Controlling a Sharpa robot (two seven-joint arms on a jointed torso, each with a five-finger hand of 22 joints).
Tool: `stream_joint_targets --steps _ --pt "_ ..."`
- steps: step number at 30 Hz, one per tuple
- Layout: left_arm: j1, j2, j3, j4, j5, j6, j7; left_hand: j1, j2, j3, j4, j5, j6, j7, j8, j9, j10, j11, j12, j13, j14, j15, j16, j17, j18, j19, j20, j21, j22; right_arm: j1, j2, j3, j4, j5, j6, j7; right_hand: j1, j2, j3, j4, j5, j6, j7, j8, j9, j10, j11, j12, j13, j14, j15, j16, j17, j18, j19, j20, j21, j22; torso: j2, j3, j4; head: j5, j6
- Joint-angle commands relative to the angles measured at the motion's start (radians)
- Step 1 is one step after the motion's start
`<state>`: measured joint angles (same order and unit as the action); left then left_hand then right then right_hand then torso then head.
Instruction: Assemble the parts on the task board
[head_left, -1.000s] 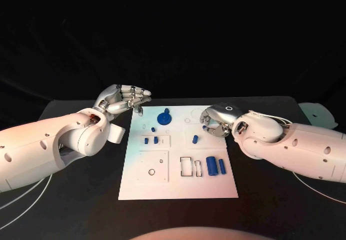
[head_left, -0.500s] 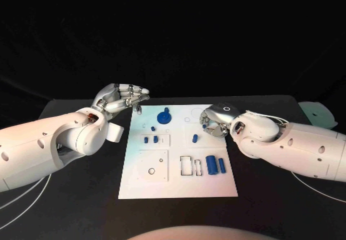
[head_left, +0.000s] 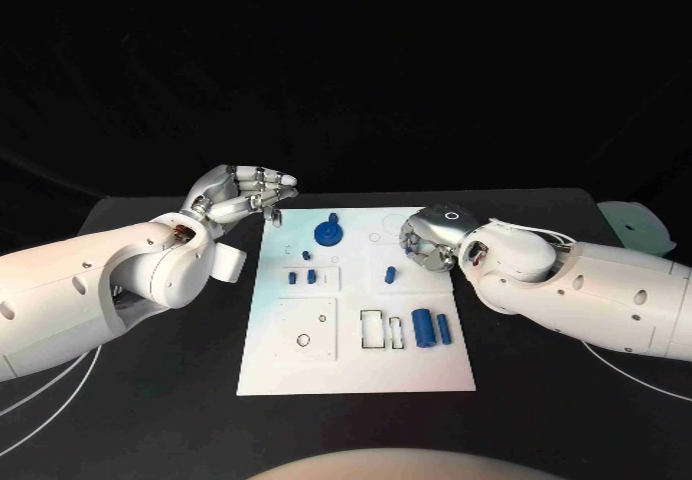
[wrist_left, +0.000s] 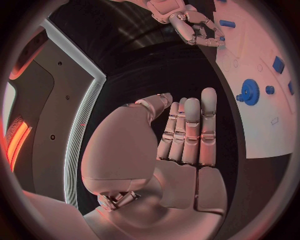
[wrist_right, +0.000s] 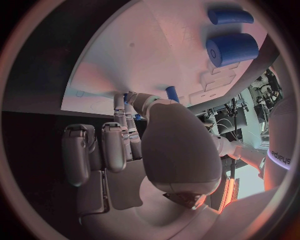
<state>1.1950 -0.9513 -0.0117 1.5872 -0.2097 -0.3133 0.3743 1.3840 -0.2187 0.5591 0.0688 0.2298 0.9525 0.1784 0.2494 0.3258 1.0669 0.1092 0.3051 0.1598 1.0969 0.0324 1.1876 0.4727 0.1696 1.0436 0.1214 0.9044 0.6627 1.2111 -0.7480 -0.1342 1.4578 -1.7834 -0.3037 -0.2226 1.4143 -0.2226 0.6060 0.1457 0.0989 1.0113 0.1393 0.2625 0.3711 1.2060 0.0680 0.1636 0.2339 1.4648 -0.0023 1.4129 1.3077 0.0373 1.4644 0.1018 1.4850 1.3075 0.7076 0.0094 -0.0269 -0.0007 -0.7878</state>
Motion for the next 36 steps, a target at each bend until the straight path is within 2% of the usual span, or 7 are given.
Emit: stream_joint_targets --steps 1,4,7,22,36 --pt "0.0 -0.001 0.0 0.005 0.007 -0.001 -0.003 -0.001 0.01 -0.001 -0.006 0.005 -0.007 0.002 -0.007 -0.001 -0.005 0.001 0.003 -0.001 -0.003 0.001 -0.004 -0.002 0.015 -0.005 0.001 -0.005 -0.001 -0.007 0.005 -0.002 -0.002 -0.023 0.033 -0.015 0.003 0.024 0.004 -0.011 0.004 0.011 -0.002 0.007 0.004 0.012 -0.003 -0.003 0.003 0.055 -0.008 0.007 0.022 -0.019 0.074 -0.008 0.007 0.226 0.001 -0.0004 0.0007 0.0 -0.001" --pt "0.0 -0.002 0.0 0.006 0.007 -0.001 -0.006 0.0 0.011 -0.001 -0.007 0.005 -0.007 0.003 -0.007 -0.001 -0.005 0.001 0.003 -0.001 -0.003 0.001 -0.004 -0.002 0.015 -0.005 0.001 -0.005 -0.001 -0.01 0.01 -0.002 -0.004 -0.031 0.036 -0.025 0.005 0.047 0.011 -0.026 -0.003 0.021 -0.007 0.016 0.012 0.024 -0.007 -0.005 0.005 0.054 -0.013 0.006 0.02 -0.019 0.074 -0.012 0.008 0.227 0.001 -0.0002 0.0014 -0.001 -0.003" --pt "0.0 -0.003 0.0 0.007 0.007 0.0 -0.01 0.0 0.011 0.0 -0.008 0.005 -0.008 0.003 -0.007 -0.002 -0.006 0.002 0.003 -0.001 -0.003 0.001 -0.004 -0.003 0.015 -0.004 0.001 -0.005 -0.001 -0.012 0.014 -0.003 -0.008 -0.045 0.038 -0.037 0.011 0.057 0.018 -0.04 -0.01 0.023 -0.008 0.021 0.016 0.032 -0.01 -0.007 0.006 0.053 -0.015 0.005 0.018 -0.019 0.074 -0.014 0.008 0.228 0.001 -0.0002 0.0009 -0.001 -0.004" --pt "0.001 -0.005 0.0 0.011 0.007 0.019 -0.028 0.003 0.009 0.0 -0.02 0.005 -0.032 0.014 -0.019 -0.007 -0.033 0.012 0.004 -0.002 -0.015 0.009 -0.007 -0.009 0.014 -0.007 0.006 -0.011 -0.004 -0.014 0.021 -0.002 -0.008 -0.072 0.026 -0.057 -0.005 0.046 0.019 -0.055 -0.015 0.011 -0.003 0.018 0.019 0.025 -0.005 -0.021 0.005 0.05 -0.012 -0.001 0.009 -0.018 0.072 -0.013 0.004 0.226 -0.001 -0.0005 0.0001 -0.003 -0.007" --pt "0.001 -0.004 0.0 0.01 0.007 0.03 -0.033 0.002 0.012 0.001 -0.019 0.006 -0.034 0.016 -0.02 -0.007 -0.036 0.014 0.005 -0.001 -0.017 0.01 -0.007 -0.01 0.014 -0.008 0.007 -0.012 -0.005 -0.014 -0.007 0.003 0.031 -0.07 -0.075 -0.042 -0.01 0.05 0.026 -0.062 0.003 0.016 -0.004 0.021 0.023 0.032 -0.006 -0.024 0.005 0.051 -0.012 0.001 0.012 -0.019 0.074 -0.013 0.009 0.229 -0.001 0.0003 -0.0004 -0.002 -0.004"
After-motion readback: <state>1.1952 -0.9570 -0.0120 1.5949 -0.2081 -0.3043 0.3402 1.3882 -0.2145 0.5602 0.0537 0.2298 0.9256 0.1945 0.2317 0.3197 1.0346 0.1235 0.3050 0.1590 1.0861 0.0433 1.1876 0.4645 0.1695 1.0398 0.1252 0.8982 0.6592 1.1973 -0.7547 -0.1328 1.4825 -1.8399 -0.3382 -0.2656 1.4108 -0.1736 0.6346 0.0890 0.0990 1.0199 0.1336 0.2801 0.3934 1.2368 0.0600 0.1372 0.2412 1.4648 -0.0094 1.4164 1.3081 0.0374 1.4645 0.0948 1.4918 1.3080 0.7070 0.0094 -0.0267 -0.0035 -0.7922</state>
